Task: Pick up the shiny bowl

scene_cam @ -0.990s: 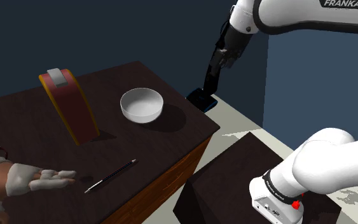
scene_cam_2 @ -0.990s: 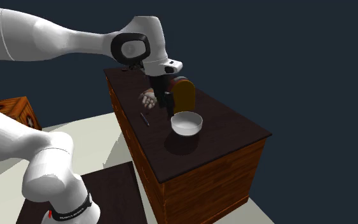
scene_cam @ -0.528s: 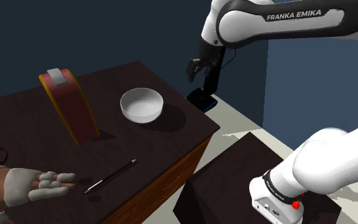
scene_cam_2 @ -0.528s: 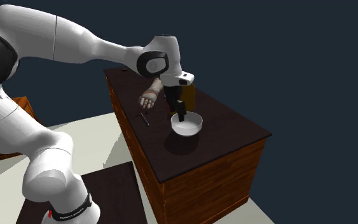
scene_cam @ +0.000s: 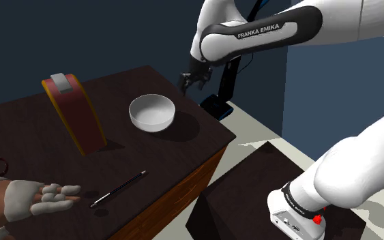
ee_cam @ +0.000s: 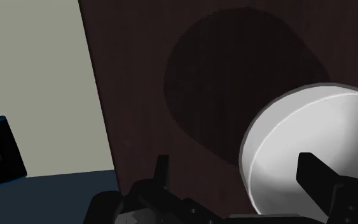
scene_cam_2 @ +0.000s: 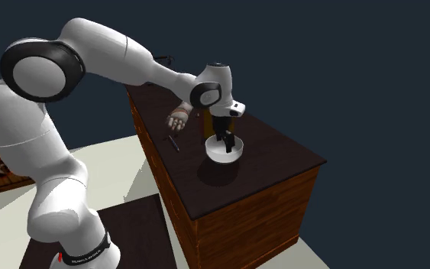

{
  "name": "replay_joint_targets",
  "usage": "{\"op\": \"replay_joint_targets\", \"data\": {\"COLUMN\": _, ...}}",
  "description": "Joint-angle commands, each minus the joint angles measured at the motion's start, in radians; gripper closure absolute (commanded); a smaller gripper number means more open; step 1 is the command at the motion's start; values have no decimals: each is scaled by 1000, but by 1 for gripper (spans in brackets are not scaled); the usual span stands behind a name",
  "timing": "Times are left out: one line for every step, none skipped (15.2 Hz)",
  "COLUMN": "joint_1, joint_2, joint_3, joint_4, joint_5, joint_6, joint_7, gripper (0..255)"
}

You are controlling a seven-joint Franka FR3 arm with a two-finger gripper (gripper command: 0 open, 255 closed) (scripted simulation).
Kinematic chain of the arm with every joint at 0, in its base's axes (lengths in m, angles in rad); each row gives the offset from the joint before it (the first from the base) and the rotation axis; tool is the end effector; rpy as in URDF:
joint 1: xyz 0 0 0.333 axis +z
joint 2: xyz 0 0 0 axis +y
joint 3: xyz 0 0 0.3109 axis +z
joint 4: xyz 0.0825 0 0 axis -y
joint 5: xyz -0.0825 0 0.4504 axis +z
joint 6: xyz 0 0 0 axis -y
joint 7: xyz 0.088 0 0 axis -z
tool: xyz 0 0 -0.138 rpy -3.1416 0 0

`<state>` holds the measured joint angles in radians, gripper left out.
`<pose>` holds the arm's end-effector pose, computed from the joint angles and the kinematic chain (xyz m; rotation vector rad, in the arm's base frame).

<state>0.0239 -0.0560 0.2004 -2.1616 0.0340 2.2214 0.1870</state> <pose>0.5825 0.1350 0.3619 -3.0968 -0.0288 -0.1688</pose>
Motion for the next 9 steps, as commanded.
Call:
{"op": "replay_joint_targets", "data": {"joint_1": 7, "joint_2": 74, "joint_3": 10, "joint_4": 41, "joint_5": -3, "joint_6": 30, "joint_7": 24, "gripper": 0}}
{"op": "replay_joint_targets", "data": {"joint_1": 10, "joint_2": 111, "joint_3": 12, "joint_4": 64, "joint_5": -5, "joint_6": 43, "joint_7": 34, "gripper": 0}}
{"op": "replay_joint_targets", "data": {"joint_1": 14, "joint_2": 149, "joint_3": 15, "joint_4": 89, "joint_5": -8, "joint_6": 55, "joint_7": 44, "gripper": 0}}
{"op": "replay_joint_targets", "data": {"joint_1": 18, "joint_2": 188, "joint_3": 16, "joint_4": 115, "joint_5": -11, "joint_6": 66, "joint_7": 53, "gripper": 0}}
{"op": "replay_joint_targets", "data": {"joint_1": 22, "joint_2": 226, "joint_3": 18, "joint_4": 142, "joint_5": -14, "joint_6": 76, "joint_7": 63, "gripper": 0}}
{"op": "replay_joint_targets", "data": {"joint_1": 26, "joint_2": 264, "joint_3": 19, "joint_4": 170, "joint_5": -17, "joint_6": 84, "joint_7": 72, "gripper": 0}}
{"op": "replay_joint_targets", "data": {"joint_1": 31, "joint_2": 303, "joint_3": 20, "joint_4": 200, "joint_5": -21, "joint_6": 92, "joint_7": 80, "gripper": 0}}
{"op": "replay_joint_targets", "data": {"joint_1": 34, "joint_2": 319, "joint_3": 19, "joint_4": 213, "joint_5": -22, "joint_6": 94, "joint_7": 84, "gripper": 0}}
{"op": "replay_joint_targets", "data": {"joint_1": 35, "joint_2": 326, "joint_3": 19, "joint_4": 208, "joint_5": -23, "joint_6": 106, "joint_7": 84, "gripper": 0}}
